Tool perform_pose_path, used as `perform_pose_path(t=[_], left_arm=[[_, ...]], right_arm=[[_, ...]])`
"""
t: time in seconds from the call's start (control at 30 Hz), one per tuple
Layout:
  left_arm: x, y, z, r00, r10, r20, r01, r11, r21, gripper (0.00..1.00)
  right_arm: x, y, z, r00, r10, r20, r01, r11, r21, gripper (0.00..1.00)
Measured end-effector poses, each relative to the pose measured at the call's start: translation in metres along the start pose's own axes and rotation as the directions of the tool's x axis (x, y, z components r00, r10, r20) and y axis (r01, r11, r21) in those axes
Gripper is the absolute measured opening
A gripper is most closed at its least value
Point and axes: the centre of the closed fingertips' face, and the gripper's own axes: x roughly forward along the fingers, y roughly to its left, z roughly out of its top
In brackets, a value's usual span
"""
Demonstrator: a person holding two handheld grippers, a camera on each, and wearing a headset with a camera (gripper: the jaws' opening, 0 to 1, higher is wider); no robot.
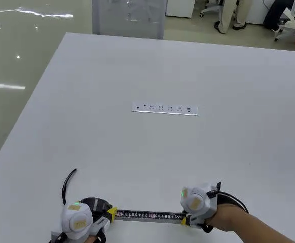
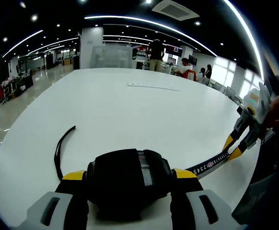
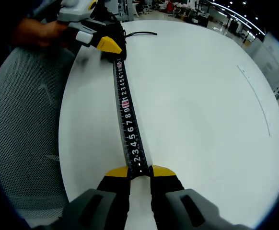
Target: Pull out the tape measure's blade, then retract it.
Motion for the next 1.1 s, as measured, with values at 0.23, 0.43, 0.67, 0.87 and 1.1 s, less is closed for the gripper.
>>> perform_pose_path(t=[0.23,0.43,0.67,0.87,1.1], left_arm=[[0.000,0.000,-0.001,0.9998,-0.013,-0.013,0.013,1.000,0.008,0.66],[0.000,0.000,-0.001,0.9998,-0.016,-0.016,0.016,1.000,0.011,0.66],[0.001,0.000,-0.001,0.9997,-0.018,-0.017,0.018,1.000,0.014,0.66],[0.001,0.000,-0.001,0.9996,-0.020,-0.017,0.020,1.000,0.011,0.66],[0.001,-0.001,-0.001,0.9995,-0.023,-0.021,0.023,1.000,0.010,0.66]], right_arm=[[0.002,0.001,0.004,0.9999,0.011,0.006,-0.011,1.000,-0.009,0.14],[0.003,0.003,0.008,0.9998,0.015,0.013,-0.015,1.000,-0.008,0.14],[0.003,0.004,0.011,0.9997,0.017,0.016,-0.017,1.000,-0.007,0.14],[0.005,0.005,0.012,0.9998,0.015,0.015,-0.015,1.000,-0.007,0.14],[0.004,0.005,0.014,0.9996,0.022,0.015,-0.022,1.000,-0.001,0.14]])
